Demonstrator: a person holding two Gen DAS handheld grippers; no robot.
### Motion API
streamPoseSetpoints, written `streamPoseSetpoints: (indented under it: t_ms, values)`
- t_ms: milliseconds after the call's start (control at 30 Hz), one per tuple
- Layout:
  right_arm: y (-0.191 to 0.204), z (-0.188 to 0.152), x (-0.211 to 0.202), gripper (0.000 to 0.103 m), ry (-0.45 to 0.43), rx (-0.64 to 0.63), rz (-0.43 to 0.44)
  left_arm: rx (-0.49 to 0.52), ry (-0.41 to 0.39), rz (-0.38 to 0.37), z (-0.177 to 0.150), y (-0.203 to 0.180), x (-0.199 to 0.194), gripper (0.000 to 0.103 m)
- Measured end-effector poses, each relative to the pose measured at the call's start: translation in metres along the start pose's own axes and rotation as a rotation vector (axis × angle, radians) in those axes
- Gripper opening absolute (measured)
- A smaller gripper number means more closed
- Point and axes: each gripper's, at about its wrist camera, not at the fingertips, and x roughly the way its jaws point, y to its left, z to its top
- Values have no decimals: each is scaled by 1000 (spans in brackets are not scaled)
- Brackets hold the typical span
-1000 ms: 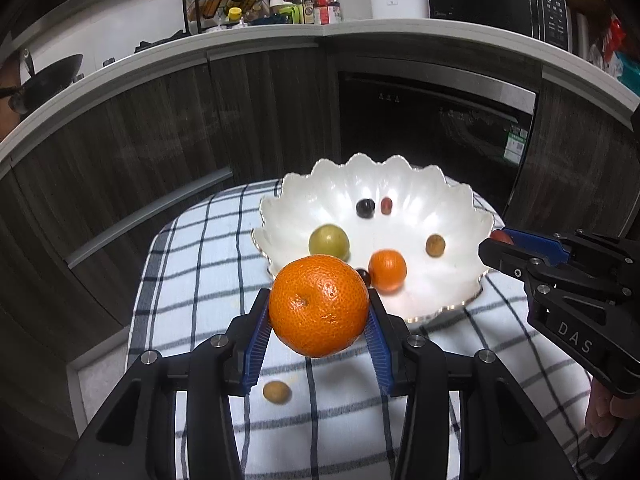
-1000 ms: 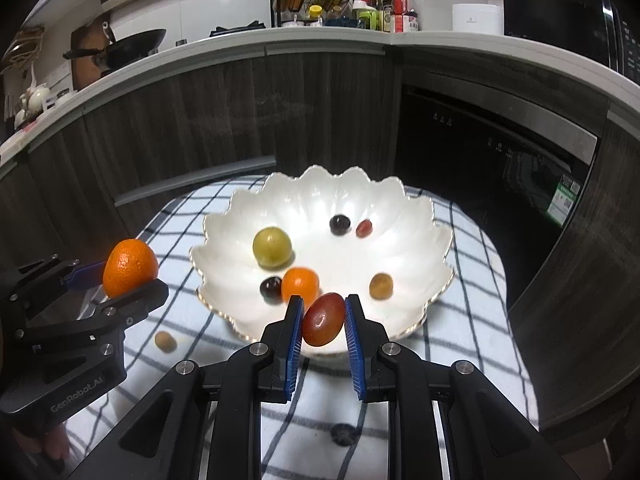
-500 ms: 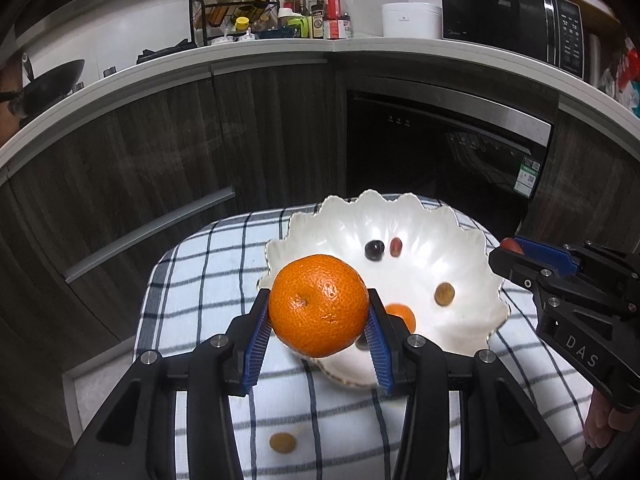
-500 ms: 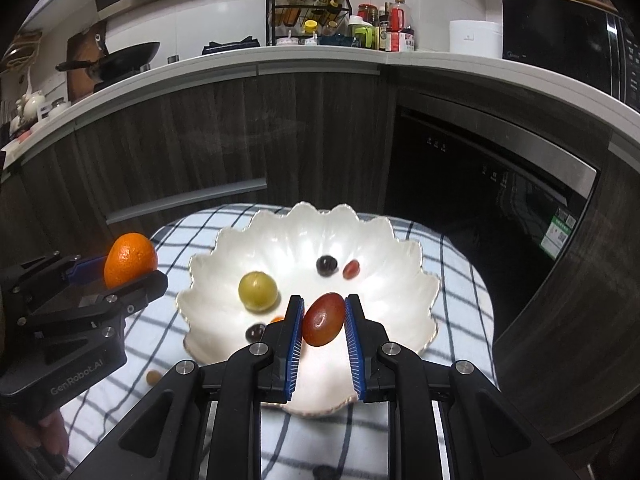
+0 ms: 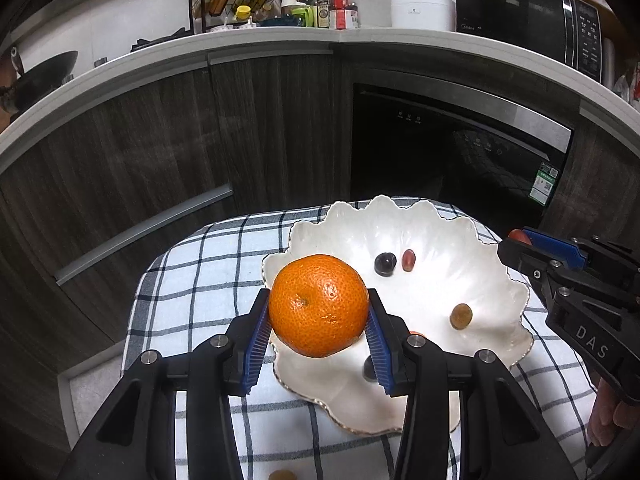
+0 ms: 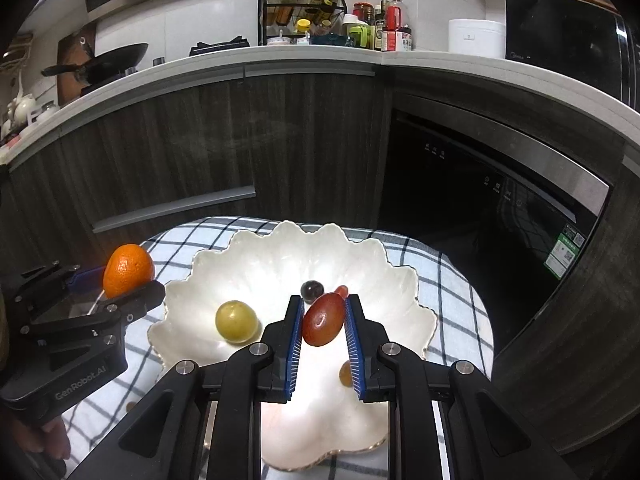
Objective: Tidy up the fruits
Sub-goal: 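Carry the orange and red grape over the white bowl with both tools, then open both tools to drop the orange and grape into the bowl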
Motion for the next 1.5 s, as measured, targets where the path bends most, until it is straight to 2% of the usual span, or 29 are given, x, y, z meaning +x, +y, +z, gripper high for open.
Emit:
streamPoseSetpoints:
  t_ms: [533,1167,1233,1300,1367,1500]
  values:
    - [-6,4,29,22,26,-3,-10,-5,33,-2,5,7,34,44]
    - [-1,2,48,22,51,-18,-21,0,74,-11,0,12,52,46]
    - [-2,1,48,23,51,-15,-25,10,65,-7,-2,11,52,50]
    - [-2,0,49,23,52,-16,-35,26,30,5,-1,9,46,65]
    - [-2,0,49,23,56,-19,-38,34,11,13,0,8,43,71]
    - [-4,-1,49,25,65,-15,-43,28,15,18,1,10,43,73]
